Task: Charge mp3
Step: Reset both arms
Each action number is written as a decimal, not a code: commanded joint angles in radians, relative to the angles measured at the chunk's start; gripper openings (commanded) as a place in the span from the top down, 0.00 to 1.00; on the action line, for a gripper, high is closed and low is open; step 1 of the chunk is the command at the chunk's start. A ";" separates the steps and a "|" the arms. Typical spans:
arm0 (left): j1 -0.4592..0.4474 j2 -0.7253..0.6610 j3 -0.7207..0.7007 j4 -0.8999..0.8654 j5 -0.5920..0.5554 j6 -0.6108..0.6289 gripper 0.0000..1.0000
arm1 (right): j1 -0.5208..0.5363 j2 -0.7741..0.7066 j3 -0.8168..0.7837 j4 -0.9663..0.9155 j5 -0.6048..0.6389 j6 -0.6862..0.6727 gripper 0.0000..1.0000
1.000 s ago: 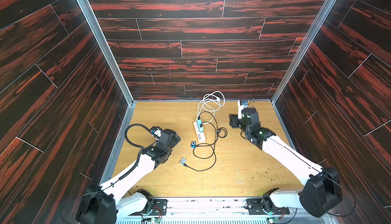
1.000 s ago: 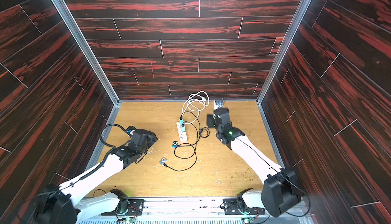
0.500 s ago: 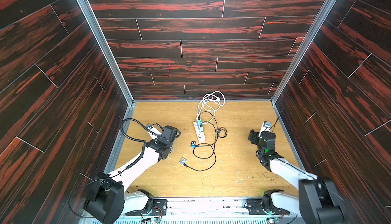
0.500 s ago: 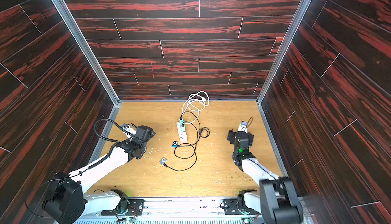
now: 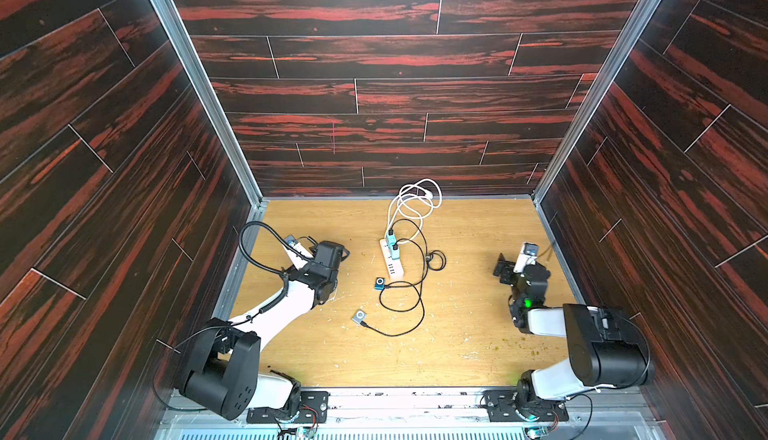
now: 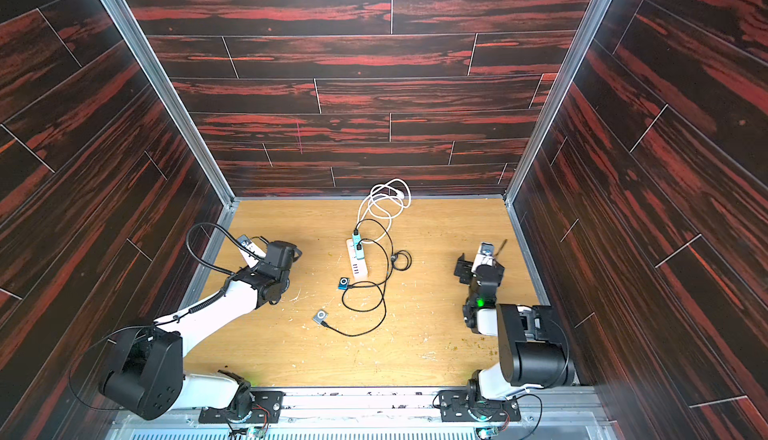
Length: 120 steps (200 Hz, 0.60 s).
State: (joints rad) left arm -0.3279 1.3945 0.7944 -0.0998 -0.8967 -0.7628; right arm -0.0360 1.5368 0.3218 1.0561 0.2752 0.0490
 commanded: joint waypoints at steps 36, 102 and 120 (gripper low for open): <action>0.215 -0.014 -0.083 0.238 0.132 0.299 0.00 | -0.007 0.029 -0.027 0.119 -0.129 -0.001 0.02; 0.306 0.043 -0.320 0.728 0.177 0.512 0.00 | -0.007 0.028 -0.025 0.112 -0.129 0.000 0.02; 0.321 0.078 -0.351 0.824 0.204 0.509 0.00 | -0.007 0.028 -0.025 0.112 -0.130 0.000 0.02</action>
State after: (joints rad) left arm -0.0322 1.4277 0.4885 0.5156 -0.7189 -0.2890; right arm -0.0444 1.5505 0.3016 1.1458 0.1528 0.0483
